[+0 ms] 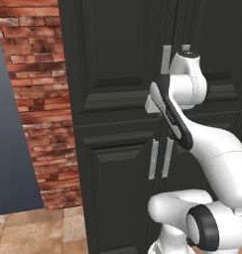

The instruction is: Open the cabinet directly in front. Then move the wine and the mug to the dining counter with the candle on it.

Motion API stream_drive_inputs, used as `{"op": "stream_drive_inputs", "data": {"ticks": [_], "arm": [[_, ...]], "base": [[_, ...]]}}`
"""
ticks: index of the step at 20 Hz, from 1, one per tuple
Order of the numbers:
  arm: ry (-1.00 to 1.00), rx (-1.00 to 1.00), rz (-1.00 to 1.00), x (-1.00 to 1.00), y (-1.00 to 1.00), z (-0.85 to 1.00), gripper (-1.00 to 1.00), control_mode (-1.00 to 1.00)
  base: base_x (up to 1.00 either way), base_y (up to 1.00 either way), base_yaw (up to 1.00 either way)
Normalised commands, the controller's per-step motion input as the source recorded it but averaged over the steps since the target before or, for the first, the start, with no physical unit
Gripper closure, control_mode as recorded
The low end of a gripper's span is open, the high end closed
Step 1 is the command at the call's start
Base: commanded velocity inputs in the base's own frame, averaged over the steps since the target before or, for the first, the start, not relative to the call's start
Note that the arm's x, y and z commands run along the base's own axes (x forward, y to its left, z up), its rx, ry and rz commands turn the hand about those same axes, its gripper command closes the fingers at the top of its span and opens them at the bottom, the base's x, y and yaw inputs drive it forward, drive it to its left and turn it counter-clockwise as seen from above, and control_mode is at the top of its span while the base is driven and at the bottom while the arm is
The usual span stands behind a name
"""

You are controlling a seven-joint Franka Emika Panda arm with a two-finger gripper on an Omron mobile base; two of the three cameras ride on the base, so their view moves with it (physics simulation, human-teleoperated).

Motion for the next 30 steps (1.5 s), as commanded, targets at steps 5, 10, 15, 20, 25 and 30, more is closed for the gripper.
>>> {"op": "stream_drive_inputs", "data": {"ticks": [5, 10, 15, 20, 25, 30], "arm": [[-0.04, 0.0, 0.0, 0.0, -0.1, 0.0, -1.0, -1.0], [-0.11, 0.02, -0.01, -0.04, -0.28, 0.0, -1.0, -1.0], [-0.15, 0.02, -0.01, -0.02, -0.24, 0.03, -1.0, -1.0], [-0.2, 0.04, 0.0, 0.0, -0.24, 0.13, -1.0, -1.0], [-0.2, 0.03, 0.0, 0.0, -0.17, 0.14, -1.0, -1.0], [-0.16, 0.03, 0.0, 0.0, -0.11, 0.15, -1.0, -1.0]], "base": [[0.0, 0.0, 0.0], [0.0, 0.0, 0.0], [0.0, 0.0, 0.0], [0.0, 0.0, 0.0], [0.0, 0.0, 0.0], [0.0, 0.0, 0.0]]}}
